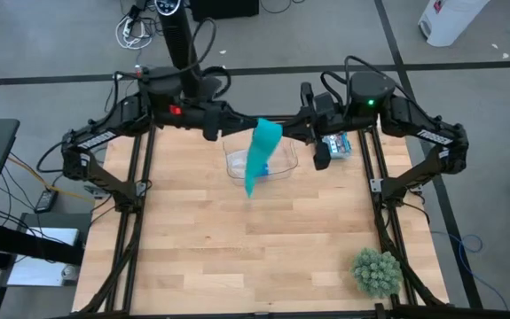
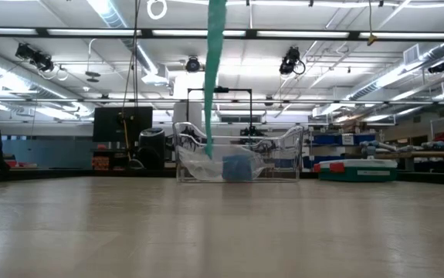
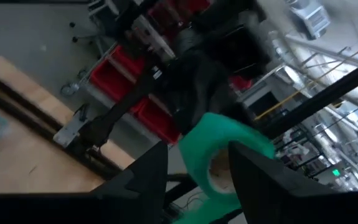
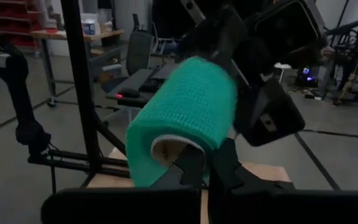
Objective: Roll bandage
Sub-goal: Roll the sky blue bandage
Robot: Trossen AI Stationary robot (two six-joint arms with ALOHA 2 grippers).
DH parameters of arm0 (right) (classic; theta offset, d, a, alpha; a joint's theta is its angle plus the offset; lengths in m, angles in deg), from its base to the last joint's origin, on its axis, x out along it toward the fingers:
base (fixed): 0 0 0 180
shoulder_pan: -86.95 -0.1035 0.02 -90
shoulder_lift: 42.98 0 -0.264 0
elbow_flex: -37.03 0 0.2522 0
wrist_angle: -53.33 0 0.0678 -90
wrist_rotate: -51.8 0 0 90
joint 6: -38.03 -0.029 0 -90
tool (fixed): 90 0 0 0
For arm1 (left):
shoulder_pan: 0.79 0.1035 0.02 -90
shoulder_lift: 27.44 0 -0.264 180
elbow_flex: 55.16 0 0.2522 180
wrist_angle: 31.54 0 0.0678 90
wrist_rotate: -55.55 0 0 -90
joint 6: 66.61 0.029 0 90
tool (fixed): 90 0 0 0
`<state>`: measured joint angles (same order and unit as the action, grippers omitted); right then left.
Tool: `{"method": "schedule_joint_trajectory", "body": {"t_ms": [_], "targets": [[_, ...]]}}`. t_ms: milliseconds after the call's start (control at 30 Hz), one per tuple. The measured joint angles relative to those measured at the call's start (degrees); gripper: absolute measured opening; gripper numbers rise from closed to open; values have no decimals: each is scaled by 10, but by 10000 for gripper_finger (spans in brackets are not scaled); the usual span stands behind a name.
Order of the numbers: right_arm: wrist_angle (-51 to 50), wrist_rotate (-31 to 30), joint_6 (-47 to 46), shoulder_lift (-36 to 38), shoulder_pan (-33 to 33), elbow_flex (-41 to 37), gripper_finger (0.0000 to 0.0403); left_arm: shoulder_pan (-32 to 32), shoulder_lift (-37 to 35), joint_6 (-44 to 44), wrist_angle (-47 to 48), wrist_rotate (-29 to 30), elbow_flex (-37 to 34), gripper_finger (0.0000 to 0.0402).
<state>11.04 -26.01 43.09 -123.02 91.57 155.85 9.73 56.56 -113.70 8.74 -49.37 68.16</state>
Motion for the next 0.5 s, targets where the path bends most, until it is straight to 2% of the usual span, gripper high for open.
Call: {"method": "schedule_joint_trajectory", "body": {"t_ms": [500], "targets": [[2,-6,-5,22,11,0,0,-14,-19,0,6,10,16,174]]}}
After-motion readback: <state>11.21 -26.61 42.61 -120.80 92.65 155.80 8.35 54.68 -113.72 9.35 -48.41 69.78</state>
